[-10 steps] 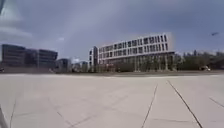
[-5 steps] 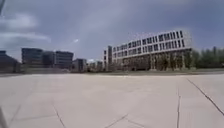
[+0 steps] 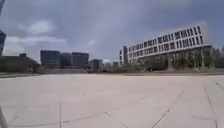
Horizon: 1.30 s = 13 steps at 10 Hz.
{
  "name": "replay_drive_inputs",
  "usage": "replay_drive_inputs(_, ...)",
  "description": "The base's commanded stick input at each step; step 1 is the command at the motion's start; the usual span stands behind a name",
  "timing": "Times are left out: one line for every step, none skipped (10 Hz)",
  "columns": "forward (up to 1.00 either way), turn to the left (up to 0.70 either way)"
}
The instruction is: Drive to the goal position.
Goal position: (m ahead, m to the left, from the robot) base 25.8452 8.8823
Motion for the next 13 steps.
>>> replay_drive_inputs(1.00,0.40)
replay_drive_inputs(1.00,0.40)
replay_drive_inputs(1.00,0.40)
replay_drive_inputs(1.00,0.40)
replay_drive_inputs(1.00,0.40)
replay_drive_inputs(1.00,0.40)
replay_drive_inputs(1.00,0.40)
replay_drive_inputs(1.00,0.23)
replay_drive_inputs(1.00,0.00)
replay_drive_inputs(1.00,0.00)
replay_drive_inputs(1.00,0.00)
replay_drive_inputs(1.00,0.00)
replay_drive_inputs(1.00,0.00)
